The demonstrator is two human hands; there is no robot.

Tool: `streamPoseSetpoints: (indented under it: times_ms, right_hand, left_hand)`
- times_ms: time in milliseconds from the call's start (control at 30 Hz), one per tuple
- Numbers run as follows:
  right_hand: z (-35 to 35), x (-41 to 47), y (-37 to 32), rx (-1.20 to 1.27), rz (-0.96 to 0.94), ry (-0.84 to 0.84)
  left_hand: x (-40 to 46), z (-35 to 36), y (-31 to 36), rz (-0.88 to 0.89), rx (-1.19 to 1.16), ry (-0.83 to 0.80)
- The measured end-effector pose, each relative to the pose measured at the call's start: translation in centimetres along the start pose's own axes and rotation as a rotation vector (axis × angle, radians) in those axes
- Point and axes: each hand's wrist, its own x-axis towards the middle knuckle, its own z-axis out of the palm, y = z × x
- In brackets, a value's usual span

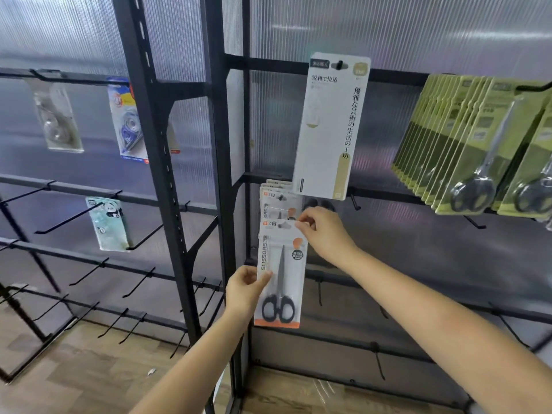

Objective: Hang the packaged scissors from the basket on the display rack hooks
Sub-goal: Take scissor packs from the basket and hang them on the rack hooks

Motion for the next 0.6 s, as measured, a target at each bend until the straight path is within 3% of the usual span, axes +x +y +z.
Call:
streamPoseSetpoints:
  times_ms: [433,600]
  right_hand:
    - [3.5,3.1,1.0,-0.084,-0.053,-0.008]
    - [3.8,2.9,1.0,-0.41,-0.099,-0.007]
  left_hand:
    - [6.1,0.7,3.0,0.069,0.012,0.128]
    - [7.4,1.2,2.4,0.087,0.047,0.141]
